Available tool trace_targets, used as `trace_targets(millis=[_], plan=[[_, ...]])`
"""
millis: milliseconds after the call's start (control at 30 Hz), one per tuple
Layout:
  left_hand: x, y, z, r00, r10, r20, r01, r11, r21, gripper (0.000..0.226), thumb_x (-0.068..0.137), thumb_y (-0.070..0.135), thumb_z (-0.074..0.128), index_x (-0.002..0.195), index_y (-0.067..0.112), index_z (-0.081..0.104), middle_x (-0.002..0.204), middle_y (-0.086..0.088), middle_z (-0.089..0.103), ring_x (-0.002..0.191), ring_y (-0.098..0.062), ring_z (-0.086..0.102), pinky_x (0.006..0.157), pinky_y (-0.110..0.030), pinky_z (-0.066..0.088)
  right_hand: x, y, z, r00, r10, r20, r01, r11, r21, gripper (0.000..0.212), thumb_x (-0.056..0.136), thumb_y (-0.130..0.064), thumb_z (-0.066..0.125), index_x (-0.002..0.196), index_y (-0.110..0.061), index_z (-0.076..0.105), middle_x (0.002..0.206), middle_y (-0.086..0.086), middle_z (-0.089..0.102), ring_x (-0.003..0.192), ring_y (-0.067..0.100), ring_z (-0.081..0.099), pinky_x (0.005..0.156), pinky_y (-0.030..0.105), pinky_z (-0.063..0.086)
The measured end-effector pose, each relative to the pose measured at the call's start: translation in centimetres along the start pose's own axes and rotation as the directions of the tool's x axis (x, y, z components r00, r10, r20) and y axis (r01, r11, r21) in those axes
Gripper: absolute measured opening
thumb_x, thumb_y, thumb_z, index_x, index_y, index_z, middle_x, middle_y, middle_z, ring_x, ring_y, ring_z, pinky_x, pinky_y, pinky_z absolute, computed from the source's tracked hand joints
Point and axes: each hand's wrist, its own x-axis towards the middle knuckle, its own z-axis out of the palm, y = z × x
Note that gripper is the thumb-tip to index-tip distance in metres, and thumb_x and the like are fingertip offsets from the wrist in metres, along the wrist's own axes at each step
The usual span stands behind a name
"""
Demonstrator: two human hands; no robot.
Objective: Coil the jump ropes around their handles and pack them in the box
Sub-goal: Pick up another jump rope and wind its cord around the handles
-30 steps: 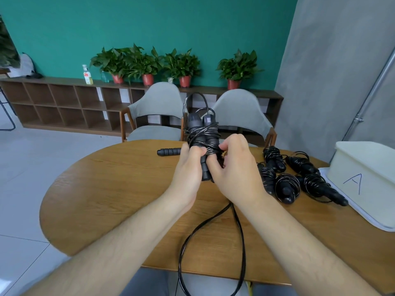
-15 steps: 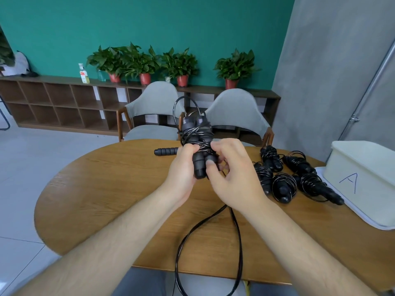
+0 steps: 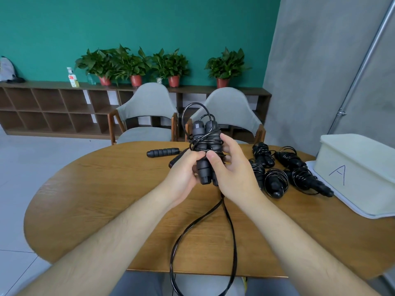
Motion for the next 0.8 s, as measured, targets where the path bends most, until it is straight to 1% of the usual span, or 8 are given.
trace_targets(millis=[67, 200, 267, 333, 500, 567, 700, 800], plan=[[0.2, -0.3, 0.4, 0.999, 0.024, 0.022, -0.025, 0.999, 0.044, 0.036, 0.103, 0.019, 0.048, 0.135, 0.007, 0.06, 0.135, -0.015, 0.064, 0.127, -0.03, 0.059, 0.088, -0.04, 0.058, -0.2, 0.5, -0.4, 0.999, 0.003, -0.038, -0.003, 1.0, -0.007, 0.054, 0.101, -0.036, 0.057, 0.15, -0.024, 0.039, 0.132, -0.021, 0.054, 0.118, -0.019, 0.045, 0.098, 0.003, 0.034], [0.8, -0.9, 1.9, 0.996, 0.069, 0.05, -0.073, 0.994, 0.086, 0.04, 0.093, 0.029, 0.054, 0.13, 0.015, 0.062, 0.131, -0.007, 0.068, 0.115, -0.023, 0.062, 0.093, -0.045, 0.05, -0.8, 1.6, -1.7, 0.993, 0.026, -0.111, -0.027, 1.0, -0.002, 0.048, 0.101, -0.031, 0.057, 0.146, -0.024, 0.042, 0.128, -0.019, 0.056, 0.121, -0.007, 0.05, 0.101, 0.012, 0.039], [1.3, -1.8, 3.5, 0.995, 0.091, 0.037, -0.097, 0.978, 0.185, 0.044, 0.095, 0.034, 0.057, 0.136, 0.018, 0.058, 0.128, 0.0, 0.07, 0.116, -0.018, 0.065, 0.096, -0.044, 0.051, -1.2, 2.4, -3.1, 0.986, 0.066, -0.153, -0.064, 0.998, 0.021, 0.04, 0.101, -0.029, 0.058, 0.138, -0.033, 0.043, 0.118, -0.025, 0.057, 0.115, -0.009, 0.053, 0.095, 0.007, 0.041], [1.7, -3.1, 5.4, 0.993, 0.11, 0.047, -0.119, 0.951, 0.287, 0.034, 0.102, 0.031, 0.056, 0.134, 0.02, 0.061, 0.123, 0.006, 0.072, 0.114, -0.013, 0.067, 0.098, -0.038, 0.052, -1.7, 3.6, -4.6, 0.971, 0.11, -0.21, -0.104, 0.994, 0.043, 0.038, 0.101, -0.028, 0.059, 0.133, -0.039, 0.042, 0.115, -0.025, 0.058, 0.112, -0.008, 0.056, 0.094, 0.009, 0.042], [2.8, -7.2, 11.6, 0.997, 0.059, 0.058, -0.076, 0.932, 0.356, 0.032, 0.1, 0.035, 0.061, 0.128, 0.02, 0.061, 0.116, 0.008, 0.071, 0.11, -0.01, 0.066, 0.095, -0.029, 0.053, -3.6, 7.4, -9.7, 0.905, 0.25, -0.344, -0.26, 0.965, 0.017, 0.047, 0.1, -0.032, 0.059, 0.144, -0.024, 0.045, 0.124, -0.012, 0.06, 0.12, 0.003, 0.055, 0.102, 0.021, 0.042], [3.1, -9.1, 14.2, 0.998, 0.028, 0.053, -0.047, 0.917, 0.395, 0.033, 0.099, 0.036, 0.062, 0.126, 0.019, 0.058, 0.111, 0.007, 0.067, 0.103, -0.008, 0.065, 0.09, -0.023, 0.052, -4.4, 9.1, -11.8, 0.869, 0.31, -0.385, -0.332, 0.943, 0.01, 0.046, 0.099, -0.034, 0.059, 0.143, -0.024, 0.046, 0.125, -0.011, 0.061, 0.12, 0.005, 0.056, 0.102, 0.025, 0.044], [3.7, -12.9, 18.4, 0.997, 0.004, 0.073, -0.038, 0.877, 0.48, 0.03, 0.1, 0.035, 0.061, 0.12, 0.014, 0.055, 0.102, 0.006, 0.063, 0.088, 0.001, 0.06, 0.068, -0.001, 0.042, -5.9, 12.3, -15.1, 0.803, 0.396, -0.444, -0.447, 0.895, -0.01, 0.046, 0.099, -0.032, 0.059, 0.142, -0.017, 0.047, 0.125, -0.005, 0.063, 0.116, 0.008, 0.058, 0.102, 0.031, 0.047], [4.6, -15.8, 19.9, 0.993, -0.051, 0.107, -0.017, 0.833, 0.552, 0.029, 0.101, 0.039, 0.057, 0.12, 0.018, 0.059, 0.106, 0.008, 0.064, 0.088, 0.005, 0.059, 0.067, -0.002, 0.042, -6.5, 14.4, -16.7, 0.77, 0.454, -0.448, -0.513, 0.858, -0.014, 0.043, 0.1, -0.03, 0.058, 0.138, -0.013, 0.048, 0.117, -0.008, 0.061, 0.113, 0.009, 0.059, 0.091, 0.022, 0.042]])
